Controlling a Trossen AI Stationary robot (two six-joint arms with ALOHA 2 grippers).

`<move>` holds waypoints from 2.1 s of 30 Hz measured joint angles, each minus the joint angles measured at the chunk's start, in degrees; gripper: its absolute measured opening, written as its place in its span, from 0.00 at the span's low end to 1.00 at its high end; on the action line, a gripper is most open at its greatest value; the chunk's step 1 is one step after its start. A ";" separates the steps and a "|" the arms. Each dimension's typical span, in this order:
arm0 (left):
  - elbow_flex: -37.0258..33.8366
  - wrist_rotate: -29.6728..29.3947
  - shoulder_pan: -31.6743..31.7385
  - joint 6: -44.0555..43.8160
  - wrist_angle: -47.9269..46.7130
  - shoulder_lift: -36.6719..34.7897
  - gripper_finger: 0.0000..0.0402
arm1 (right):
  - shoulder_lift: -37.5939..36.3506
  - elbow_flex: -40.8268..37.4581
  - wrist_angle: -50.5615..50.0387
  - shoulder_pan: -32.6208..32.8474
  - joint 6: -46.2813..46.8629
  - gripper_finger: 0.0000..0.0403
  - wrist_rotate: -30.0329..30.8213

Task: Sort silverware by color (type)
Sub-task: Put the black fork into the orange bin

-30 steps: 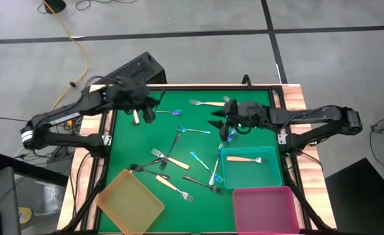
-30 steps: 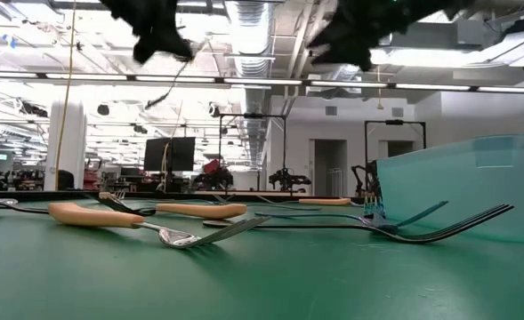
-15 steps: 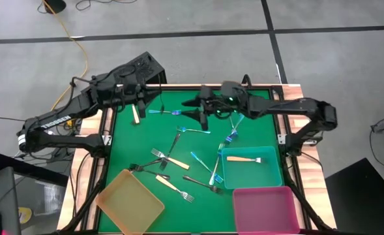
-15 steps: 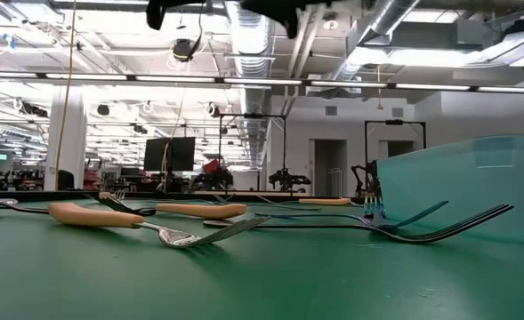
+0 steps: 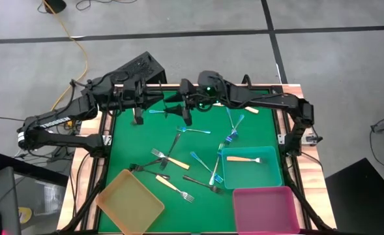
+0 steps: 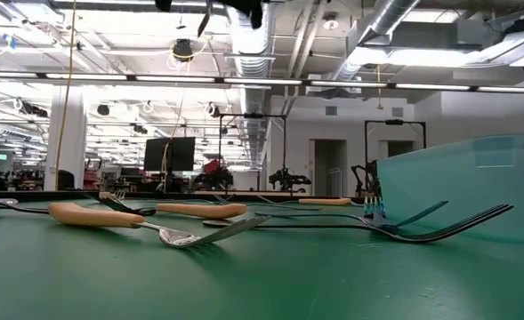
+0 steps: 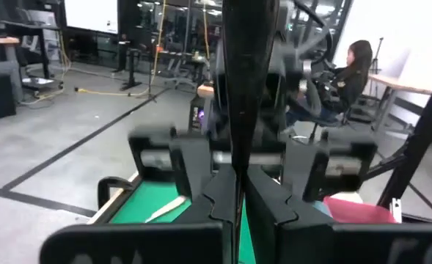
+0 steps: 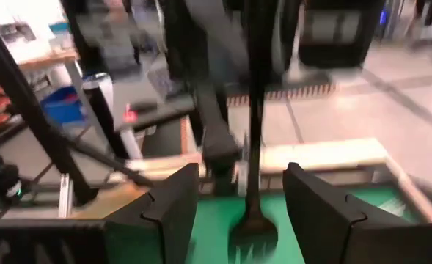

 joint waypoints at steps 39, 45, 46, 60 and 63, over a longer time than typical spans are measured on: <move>0.02 -20.18 -1.62 -3.54 -15.41 -2.15 0.22 | -6.21 0.34 -7.62 -1.09 -1.69 0.07 2.60; 0.02 -33.87 -1.42 -9.33 -17.08 -5.85 0.30 | -4.62 -0.02 -11.42 0.19 -1.40 0.07 3.41; 0.02 -34.45 -1.44 -9.29 -16.43 -6.69 0.30 | -4.35 0.06 -11.43 0.88 -1.34 0.07 3.33; 0.02 -38.69 -1.46 -11.23 -13.16 -16.41 0.30 | 13.04 -0.02 5.35 13.04 2.45 0.07 -0.09; 0.02 -38.80 -1.46 -11.26 -13.39 -17.62 0.30 | 17.07 -0.02 13.73 15.54 7.34 0.07 0.10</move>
